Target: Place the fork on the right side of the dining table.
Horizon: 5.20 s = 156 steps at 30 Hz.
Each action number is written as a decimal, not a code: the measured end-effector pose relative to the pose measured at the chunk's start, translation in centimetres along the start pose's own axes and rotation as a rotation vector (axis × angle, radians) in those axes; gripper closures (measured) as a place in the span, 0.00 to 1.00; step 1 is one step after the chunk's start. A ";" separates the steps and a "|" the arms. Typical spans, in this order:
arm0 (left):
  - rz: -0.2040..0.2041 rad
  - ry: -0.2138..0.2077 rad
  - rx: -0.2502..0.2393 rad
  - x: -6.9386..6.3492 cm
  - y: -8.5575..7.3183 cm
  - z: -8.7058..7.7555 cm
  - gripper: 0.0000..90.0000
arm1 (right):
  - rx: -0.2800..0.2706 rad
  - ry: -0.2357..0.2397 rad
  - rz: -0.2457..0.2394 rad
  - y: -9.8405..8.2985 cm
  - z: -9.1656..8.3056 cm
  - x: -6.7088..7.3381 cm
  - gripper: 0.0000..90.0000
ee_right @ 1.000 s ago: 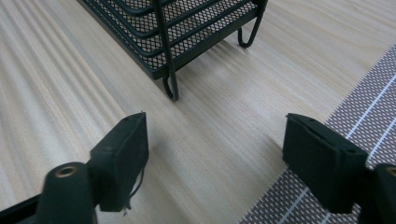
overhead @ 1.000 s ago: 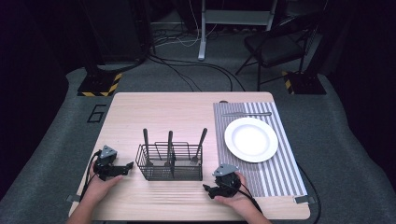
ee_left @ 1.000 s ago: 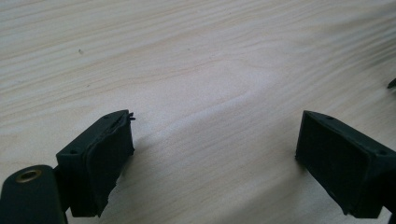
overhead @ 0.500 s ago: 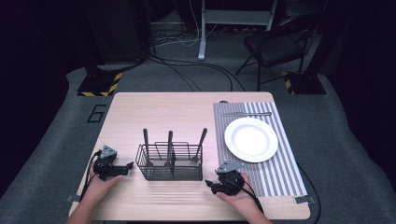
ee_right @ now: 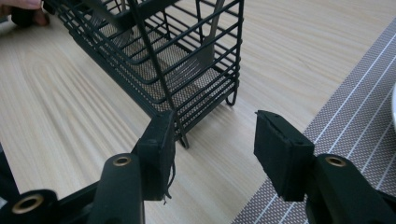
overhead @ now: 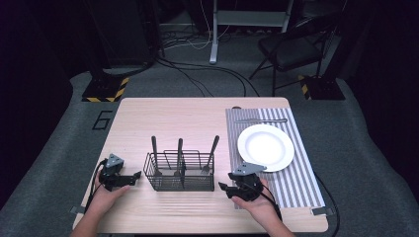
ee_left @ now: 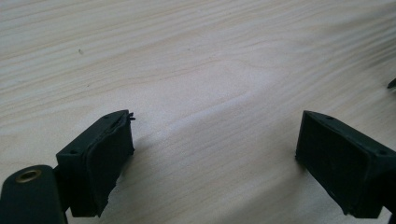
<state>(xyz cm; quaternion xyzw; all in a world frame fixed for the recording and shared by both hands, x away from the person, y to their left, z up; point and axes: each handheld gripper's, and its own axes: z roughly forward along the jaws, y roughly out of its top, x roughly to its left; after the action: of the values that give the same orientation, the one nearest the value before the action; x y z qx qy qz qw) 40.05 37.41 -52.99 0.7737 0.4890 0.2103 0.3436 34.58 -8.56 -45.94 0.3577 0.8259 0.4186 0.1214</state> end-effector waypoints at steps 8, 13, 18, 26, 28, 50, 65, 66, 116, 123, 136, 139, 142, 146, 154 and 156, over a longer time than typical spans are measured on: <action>0.000 0.000 0.000 0.0 0.0 0.0 0.12 | 0.000 0.003 0.015 1.2 -0.7 -0.5 0.55; 0.001 -0.001 0.001 0.0 0.0 0.0 0.12 | 0.000 0.004 0.034 1.9 -1.0 -0.9 0.55; 0.000 0.000 0.000 0.0 0.0 0.0 0.12 | -0.011 -0.001 0.039 2.9 -1.6 -1.2 0.55; 0.002 0.000 -0.001 0.0 0.0 0.0 0.12 | -0.041 -0.004 0.035 4.7 -2.4 -1.9 0.55; 0.002 0.001 -0.001 0.0 0.0 0.0 0.12 | -0.043 -0.006 0.030 5.0 -2.5 -1.9 0.57; 0.004 -0.002 0.002 0.0 0.0 0.0 0.12 | -0.073 0.016 0.019 9.1 -1.6 -2.8 0.64; 0.002 0.001 -0.008 0.0 0.0 0.1 0.12 | -0.083 0.029 0.014 11.0 -0.5 -2.7 0.67; 0.002 0.001 -0.008 0.0 0.0 0.1 0.12 | -0.085 0.029 0.016 11.1 -0.4 -2.7 0.67; 0.002 0.001 -0.007 0.0 0.0 0.1 0.12 | -0.068 0.150 -0.136 15.6 -1.0 2.0 0.96; 0.002 0.001 -0.007 0.0 0.0 0.1 0.12 | -0.083 0.166 -0.140 16.7 -2.2 2.4 0.96; 0.002 0.002 -0.007 0.0 0.0 0.1 0.12 | -0.107 0.172 -0.157 18.9 -4.4 3.1 0.96; 0.002 0.002 -0.007 0.0 0.0 0.1 0.12 | -0.121 0.175 -0.150 19.5 -5.2 3.1 0.96; 0.001 0.002 -0.008 0.0 0.0 0.1 0.12 | -0.126 0.174 -0.149 19.8 -5.6 3.1 0.96; 0.003 0.002 -0.007 0.0 0.0 0.1 0.12 | -0.134 0.173 -0.147 20.4 -6.6 3.0 0.96; 0.002 0.002 -0.007 0.0 0.0 0.1 0.12 | -0.148 0.150 -0.146 21.3 -8.4 2.4 0.96; 0.002 0.001 -0.007 0.0 0.0 0.1 0.12 | -0.152 0.148 -0.145 21.4 -8.6 2.1 0.96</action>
<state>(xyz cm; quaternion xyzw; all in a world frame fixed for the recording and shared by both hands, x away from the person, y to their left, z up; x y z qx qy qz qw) 40.10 37.38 -53.04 0.7728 0.4878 0.2128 0.3457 39.21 -3.89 -23.76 0.2549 0.8223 0.4952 0.1167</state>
